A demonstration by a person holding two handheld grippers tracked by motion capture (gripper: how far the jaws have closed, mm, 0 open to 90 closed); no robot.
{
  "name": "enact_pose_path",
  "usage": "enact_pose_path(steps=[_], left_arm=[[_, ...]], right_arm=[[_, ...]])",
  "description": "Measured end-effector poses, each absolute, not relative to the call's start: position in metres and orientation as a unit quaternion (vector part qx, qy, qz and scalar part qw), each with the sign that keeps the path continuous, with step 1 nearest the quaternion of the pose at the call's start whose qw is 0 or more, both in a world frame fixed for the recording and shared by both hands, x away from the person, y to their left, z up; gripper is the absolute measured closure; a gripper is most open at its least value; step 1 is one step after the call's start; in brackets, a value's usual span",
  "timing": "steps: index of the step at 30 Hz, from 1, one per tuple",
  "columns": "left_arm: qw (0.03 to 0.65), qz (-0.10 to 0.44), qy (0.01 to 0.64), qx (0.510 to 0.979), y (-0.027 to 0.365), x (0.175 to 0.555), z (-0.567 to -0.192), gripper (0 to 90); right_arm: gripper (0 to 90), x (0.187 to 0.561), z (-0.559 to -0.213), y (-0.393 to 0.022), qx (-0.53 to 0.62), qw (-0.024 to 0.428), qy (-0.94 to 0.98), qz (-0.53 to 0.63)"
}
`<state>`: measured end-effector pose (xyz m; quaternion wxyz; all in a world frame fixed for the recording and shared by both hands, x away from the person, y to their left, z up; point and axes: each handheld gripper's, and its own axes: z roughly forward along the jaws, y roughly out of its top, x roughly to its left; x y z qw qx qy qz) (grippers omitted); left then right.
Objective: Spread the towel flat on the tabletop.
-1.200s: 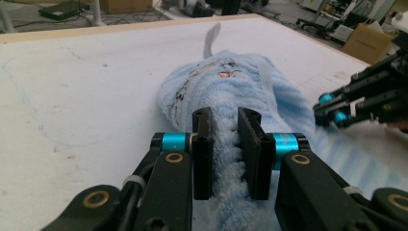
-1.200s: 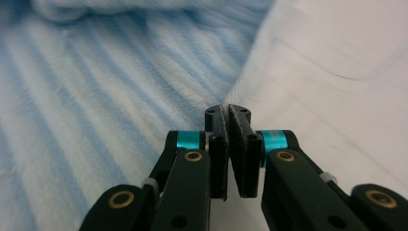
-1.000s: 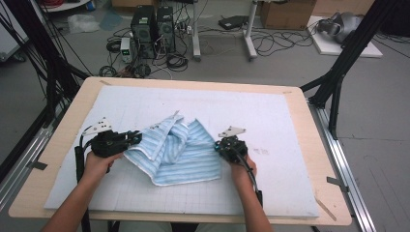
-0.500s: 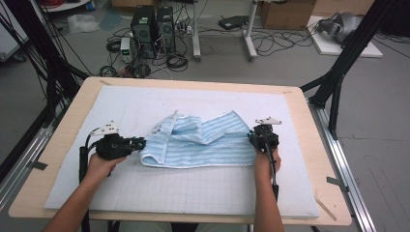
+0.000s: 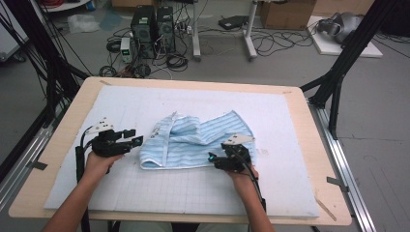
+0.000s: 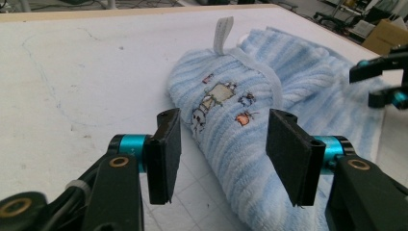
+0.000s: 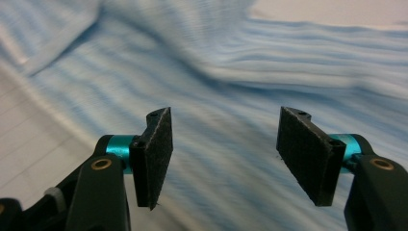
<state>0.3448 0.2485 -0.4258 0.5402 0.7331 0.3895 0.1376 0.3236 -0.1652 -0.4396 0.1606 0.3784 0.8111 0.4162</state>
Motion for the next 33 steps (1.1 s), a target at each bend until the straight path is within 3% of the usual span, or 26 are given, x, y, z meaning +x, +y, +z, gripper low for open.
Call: enact_pose_path(steps=[4,7,8,9,12,19,23,25,29,30,33], left_arm=[[0.540,0.137,0.389,0.733,0.247,0.345,-0.426,44.5],[0.541,0.137,0.388,0.734,0.247,0.345,-0.426,44.5],[0.540,0.137,0.389,0.734,0.247,0.345,-0.426,44.5],[0.540,0.137,0.389,0.734,0.247,0.345,-0.426,44.5],[0.539,0.138,0.388,0.735,0.247,0.344,-0.426,44.6],[0.540,0.139,0.388,0.734,0.248,0.343,-0.425,44.7],[0.538,0.138,0.384,0.737,0.245,0.344,-0.426,44.7],[0.538,0.137,0.382,0.739,0.243,0.344,-0.427,44.7],[0.538,0.138,0.376,0.742,0.238,0.345,-0.428,44.7],[0.540,0.139,0.374,0.741,0.235,0.347,-0.428,44.7],[0.542,0.139,0.372,0.741,0.230,0.351,-0.426,44.9]], right_arm=[[41.9,0.321,-0.448,-0.143,0.342,0.125,0.840,0.403],[48.6,0.319,-0.450,-0.139,0.331,0.133,0.848,0.392],[66.2,0.318,-0.447,-0.143,0.320,0.120,0.853,0.395],[75.2,0.318,-0.447,-0.146,0.315,0.119,0.857,0.391],[84.1,0.316,-0.444,-0.154,0.298,0.113,0.868,0.380],[85.0,0.308,-0.438,-0.185,0.291,0.128,0.882,0.347],[84.9,0.305,-0.434,-0.222,0.340,0.201,0.872,0.290],[84.9,0.306,-0.433,-0.230,0.360,0.214,0.861,0.287],[75.7,0.307,-0.434,-0.247,0.414,0.238,0.824,0.306],[66.2,0.308,-0.433,-0.250,0.426,0.237,0.808,0.330],[62.1,0.308,-0.433,-0.251,0.432,0.226,0.796,0.359]])
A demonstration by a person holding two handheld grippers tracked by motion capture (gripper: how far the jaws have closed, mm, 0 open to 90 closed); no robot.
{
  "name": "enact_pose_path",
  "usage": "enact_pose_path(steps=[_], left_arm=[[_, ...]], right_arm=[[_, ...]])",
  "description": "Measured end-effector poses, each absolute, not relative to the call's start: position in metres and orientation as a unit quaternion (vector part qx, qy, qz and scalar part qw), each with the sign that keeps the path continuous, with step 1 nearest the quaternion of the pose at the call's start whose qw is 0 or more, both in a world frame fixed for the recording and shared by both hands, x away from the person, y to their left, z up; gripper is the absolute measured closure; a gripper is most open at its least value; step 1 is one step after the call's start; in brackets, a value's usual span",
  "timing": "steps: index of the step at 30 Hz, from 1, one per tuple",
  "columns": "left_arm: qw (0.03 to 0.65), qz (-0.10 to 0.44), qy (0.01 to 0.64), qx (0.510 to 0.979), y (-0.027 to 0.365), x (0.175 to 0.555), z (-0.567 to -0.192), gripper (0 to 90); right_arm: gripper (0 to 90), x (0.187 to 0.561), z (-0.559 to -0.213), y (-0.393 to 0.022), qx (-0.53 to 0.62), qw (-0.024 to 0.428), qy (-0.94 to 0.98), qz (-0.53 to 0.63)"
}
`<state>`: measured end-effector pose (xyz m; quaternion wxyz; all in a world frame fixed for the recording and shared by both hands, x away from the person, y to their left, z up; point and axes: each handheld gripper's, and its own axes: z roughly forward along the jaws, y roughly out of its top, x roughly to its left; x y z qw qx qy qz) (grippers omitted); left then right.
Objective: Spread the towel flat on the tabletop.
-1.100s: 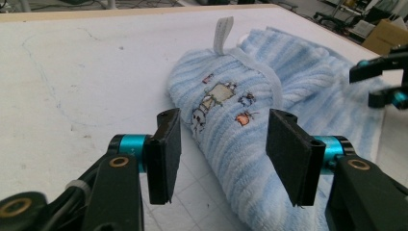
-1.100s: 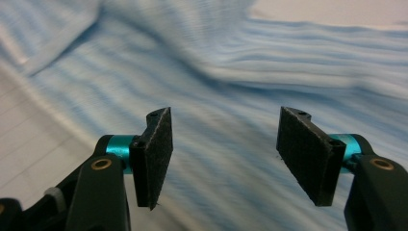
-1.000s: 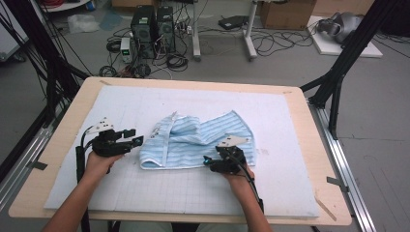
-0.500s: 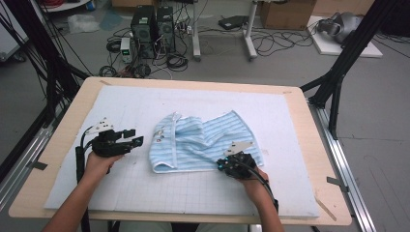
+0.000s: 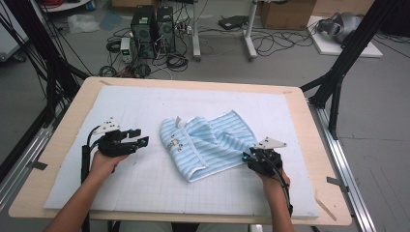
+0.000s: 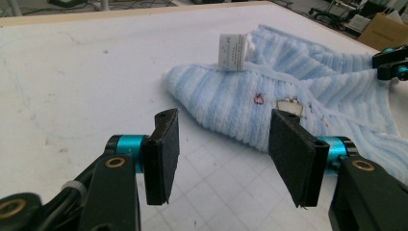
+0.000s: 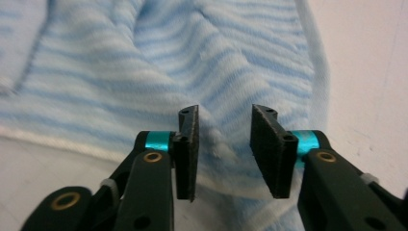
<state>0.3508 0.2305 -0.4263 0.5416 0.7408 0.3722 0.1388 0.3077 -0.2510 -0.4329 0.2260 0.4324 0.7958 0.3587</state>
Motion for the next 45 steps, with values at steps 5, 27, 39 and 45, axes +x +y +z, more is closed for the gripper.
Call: enact_pose_path(steps=[5,27,39,45], left_arm=[[0.543,0.138,0.360,0.746,0.204,0.370,-0.421,45.2],[0.449,0.112,0.328,0.824,0.109,0.414,-0.439,74.5],[0.509,0.114,0.330,0.787,0.148,0.390,-0.418,81.1],[0.508,0.119,0.333,0.785,0.180,0.368,-0.417,82.3]], right_arm=[[52.7,0.310,-0.434,-0.252,0.441,0.219,0.782,0.380],[49.7,0.311,-0.435,-0.251,0.448,0.204,0.776,0.395],[49.6,0.311,-0.435,-0.250,0.450,0.205,0.775,0.394],[49.6,0.311,-0.435,-0.248,0.450,0.204,0.774,0.396]])
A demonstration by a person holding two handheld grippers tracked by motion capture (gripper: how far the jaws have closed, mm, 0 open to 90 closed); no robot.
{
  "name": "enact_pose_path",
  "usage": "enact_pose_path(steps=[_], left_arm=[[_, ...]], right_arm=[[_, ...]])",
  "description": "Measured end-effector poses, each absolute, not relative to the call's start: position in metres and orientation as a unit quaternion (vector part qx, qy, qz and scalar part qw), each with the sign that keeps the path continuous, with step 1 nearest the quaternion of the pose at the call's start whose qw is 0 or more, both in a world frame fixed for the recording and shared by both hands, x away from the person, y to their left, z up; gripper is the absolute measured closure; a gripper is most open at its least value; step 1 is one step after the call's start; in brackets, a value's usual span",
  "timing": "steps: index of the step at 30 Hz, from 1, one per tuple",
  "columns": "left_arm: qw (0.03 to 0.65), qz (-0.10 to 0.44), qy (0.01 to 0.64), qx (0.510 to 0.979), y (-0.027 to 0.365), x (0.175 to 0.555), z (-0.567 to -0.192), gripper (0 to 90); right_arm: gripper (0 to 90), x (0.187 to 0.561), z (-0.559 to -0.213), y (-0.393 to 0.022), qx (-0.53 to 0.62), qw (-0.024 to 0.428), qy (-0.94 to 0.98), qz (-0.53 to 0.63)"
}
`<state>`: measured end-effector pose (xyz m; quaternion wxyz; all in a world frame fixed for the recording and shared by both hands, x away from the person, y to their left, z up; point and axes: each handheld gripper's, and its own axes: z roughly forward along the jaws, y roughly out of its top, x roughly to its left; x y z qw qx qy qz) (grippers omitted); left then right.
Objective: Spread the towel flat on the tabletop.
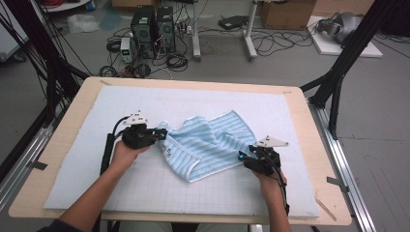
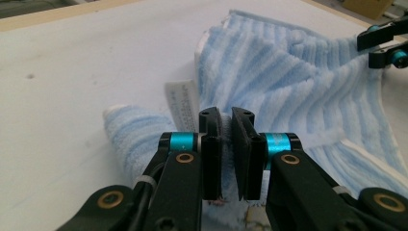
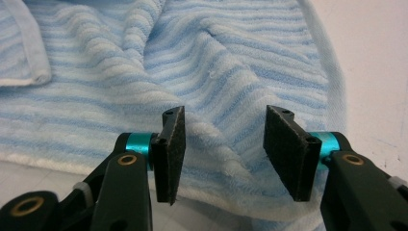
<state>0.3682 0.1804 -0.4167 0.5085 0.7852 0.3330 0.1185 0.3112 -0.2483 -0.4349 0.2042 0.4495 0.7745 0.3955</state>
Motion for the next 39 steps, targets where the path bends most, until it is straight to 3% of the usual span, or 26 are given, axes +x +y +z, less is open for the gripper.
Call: enact_pose_path(steps=[19,20,23,29,34,39], left_arm=[[0.454,0.074,0.385,0.800,0.253,0.317,-0.443,79.7],[0.463,0.080,0.408,0.783,0.259,0.321,-0.438,66.3],[0.472,0.097,0.415,0.771,0.263,0.325,-0.431,54.0],[0.495,0.122,0.401,0.761,0.249,0.350,-0.413,44.9],[0.487,0.131,0.353,0.788,0.207,0.385,-0.409,44.2],[0.490,0.111,0.349,0.791,0.179,0.408,-0.408,43.9]], right_arm=[[48.5,0.313,-0.436,-0.247,0.454,0.205,0.774,0.391],[47.7,0.314,-0.437,-0.245,0.458,0.206,0.773,0.387],[47.4,0.314,-0.437,-0.244,0.457,0.206,0.775,0.384],[46.3,0.315,-0.437,-0.243,0.459,0.207,0.774,0.385],[45.3,0.316,-0.437,-0.245,0.458,0.211,0.772,0.386],[44.7,0.315,-0.436,-0.247,0.466,0.215,0.766,0.388]])
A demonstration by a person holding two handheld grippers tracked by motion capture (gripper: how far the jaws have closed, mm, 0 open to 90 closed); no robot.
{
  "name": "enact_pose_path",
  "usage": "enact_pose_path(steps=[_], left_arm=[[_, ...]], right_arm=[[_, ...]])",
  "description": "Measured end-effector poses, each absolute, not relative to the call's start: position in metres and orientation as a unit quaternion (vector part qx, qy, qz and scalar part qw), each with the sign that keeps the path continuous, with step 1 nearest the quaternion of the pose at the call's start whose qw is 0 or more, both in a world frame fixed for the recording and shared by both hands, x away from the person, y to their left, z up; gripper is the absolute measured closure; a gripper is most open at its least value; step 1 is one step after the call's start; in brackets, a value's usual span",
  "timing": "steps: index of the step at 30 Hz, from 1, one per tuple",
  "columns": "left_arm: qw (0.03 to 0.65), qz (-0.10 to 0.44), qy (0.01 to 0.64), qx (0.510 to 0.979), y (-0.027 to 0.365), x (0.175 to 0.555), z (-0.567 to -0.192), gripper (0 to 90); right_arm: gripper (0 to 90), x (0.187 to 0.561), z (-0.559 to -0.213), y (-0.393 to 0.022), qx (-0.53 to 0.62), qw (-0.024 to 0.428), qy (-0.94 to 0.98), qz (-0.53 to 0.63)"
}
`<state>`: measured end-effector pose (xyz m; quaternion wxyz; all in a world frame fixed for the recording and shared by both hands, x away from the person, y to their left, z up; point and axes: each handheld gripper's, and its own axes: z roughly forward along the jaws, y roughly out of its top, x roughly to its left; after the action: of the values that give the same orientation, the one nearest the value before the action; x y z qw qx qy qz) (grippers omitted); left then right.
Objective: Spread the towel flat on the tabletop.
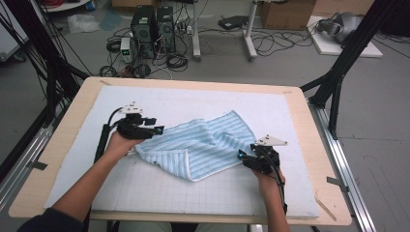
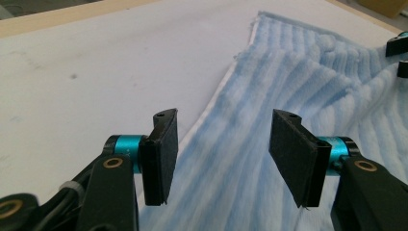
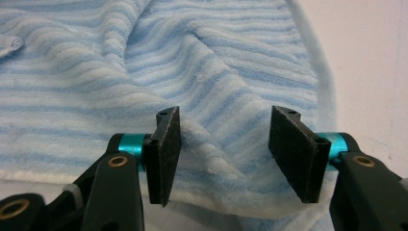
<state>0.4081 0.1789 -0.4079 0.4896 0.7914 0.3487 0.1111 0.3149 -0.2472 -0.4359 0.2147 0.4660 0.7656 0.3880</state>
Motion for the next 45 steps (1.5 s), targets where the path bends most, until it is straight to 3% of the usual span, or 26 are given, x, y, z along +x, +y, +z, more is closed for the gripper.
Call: enact_pose_path(steps=[6,14,23,25,27,29,30,34,45], left_arm=[[0.484,0.092,0.343,0.800,0.143,0.434,-0.408,42.3],[0.453,0.077,0.350,0.816,0.105,0.448,-0.420,27.9],[0.408,0.075,0.340,0.844,0.078,0.453,-0.442,29.6],[0.395,0.089,0.324,0.855,0.076,0.451,-0.443,33.0],[0.383,0.108,0.312,0.863,0.076,0.450,-0.441,42.7],[0.385,0.094,0.306,0.866,0.082,0.451,-0.439,71.7],[0.383,0.096,0.306,0.866,0.083,0.451,-0.439,81.1],[0.384,0.113,0.328,0.856,0.094,0.453,-0.437,84.5],[0.403,0.165,0.463,0.772,0.180,0.462,-0.425,84.6]], right_arm=[[44.7,0.314,-0.435,-0.252,0.472,0.218,0.759,0.393],[44.5,0.314,-0.435,-0.253,0.469,0.217,0.760,0.394],[44.1,0.315,-0.435,-0.254,0.470,0.214,0.759,0.396],[43.9,0.315,-0.436,-0.254,0.470,0.214,0.759,0.396],[43.8,0.314,-0.436,-0.254,0.470,0.214,0.759,0.396],[43.7,0.314,-0.436,-0.254,0.470,0.213,0.759,0.396],[43.7,0.314,-0.436,-0.253,0.471,0.213,0.760,0.395],[43.7,0.314,-0.436,-0.253,0.470,0.213,0.760,0.394],[42.8,0.319,-0.438,-0.247,0.476,0.208,0.754,0.401]])
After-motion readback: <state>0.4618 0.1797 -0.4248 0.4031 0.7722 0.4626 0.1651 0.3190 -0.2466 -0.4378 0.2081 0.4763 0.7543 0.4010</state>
